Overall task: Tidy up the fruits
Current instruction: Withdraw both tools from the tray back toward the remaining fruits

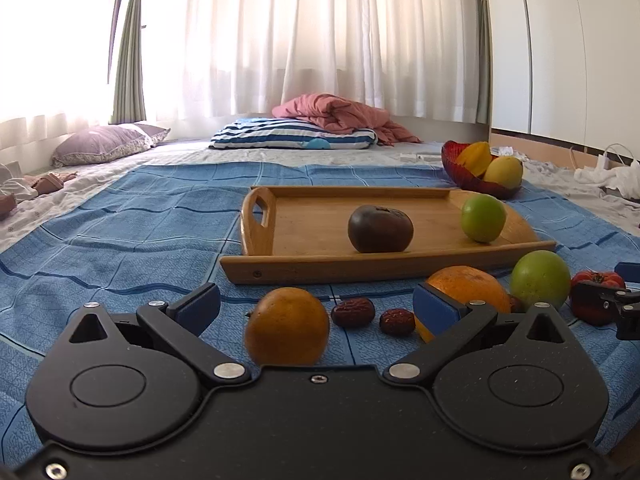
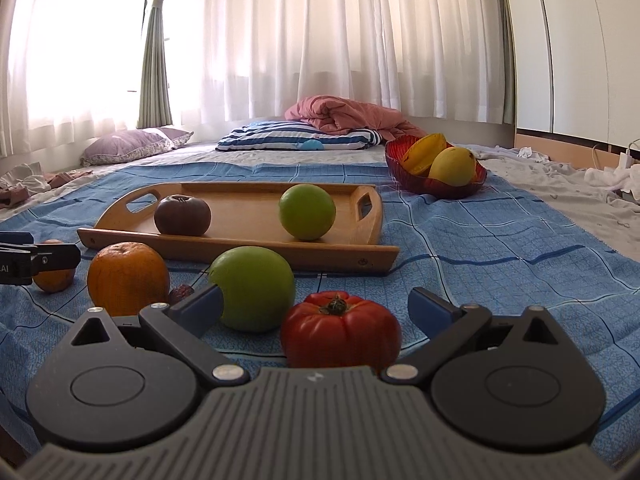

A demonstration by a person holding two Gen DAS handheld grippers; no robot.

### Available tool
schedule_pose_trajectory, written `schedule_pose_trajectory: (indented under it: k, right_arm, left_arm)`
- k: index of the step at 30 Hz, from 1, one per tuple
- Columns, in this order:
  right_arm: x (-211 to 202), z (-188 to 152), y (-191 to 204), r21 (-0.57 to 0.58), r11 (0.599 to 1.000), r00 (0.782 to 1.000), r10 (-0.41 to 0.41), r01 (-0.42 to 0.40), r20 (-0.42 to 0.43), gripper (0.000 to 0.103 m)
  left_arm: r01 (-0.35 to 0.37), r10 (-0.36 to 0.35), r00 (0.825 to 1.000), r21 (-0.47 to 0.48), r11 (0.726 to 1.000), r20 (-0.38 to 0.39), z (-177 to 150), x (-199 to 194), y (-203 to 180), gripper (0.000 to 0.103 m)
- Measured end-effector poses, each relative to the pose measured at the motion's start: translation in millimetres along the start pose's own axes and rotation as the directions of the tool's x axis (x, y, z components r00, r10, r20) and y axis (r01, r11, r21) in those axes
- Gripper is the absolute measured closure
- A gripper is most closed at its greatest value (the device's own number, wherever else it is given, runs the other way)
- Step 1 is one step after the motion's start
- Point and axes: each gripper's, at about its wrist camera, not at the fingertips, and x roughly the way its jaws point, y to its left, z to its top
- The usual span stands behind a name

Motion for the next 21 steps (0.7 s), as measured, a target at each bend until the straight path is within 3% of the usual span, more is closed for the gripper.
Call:
schedule_pose_trajectory:
  k: [4,12,17,21]
  right_arm:
    - [0,-4,-1,0.012,1.0,1.0,0.002,-0.002,-0.016,0.0]
    - [1,-12,1,0.033,0.999,0.999,0.001,0.001,-0.047,0.0]
    - [1,-13,2,0.03,1.0,0.999,-0.004,0.005,-0.05,0.0]
    - [1,-13,2,0.036,0.999,0.999,-0.003,0.005,-0.053,0.0]
  left_arm:
    - [-0.021,0.021,0.999,-0.002,1.0,0.03,-1,-5,4,0.0]
    - [-0.012,0.012,1.0,-0.032,0.999,-0.01,-6,-2,9,0.003]
    - [0.002,-0.002,1.0,-0.047,0.999,-0.009,-8,-3,10,0.015]
    - [0.01,-0.01,1.0,-0.051,0.999,-0.012,-8,-4,10,0.019]
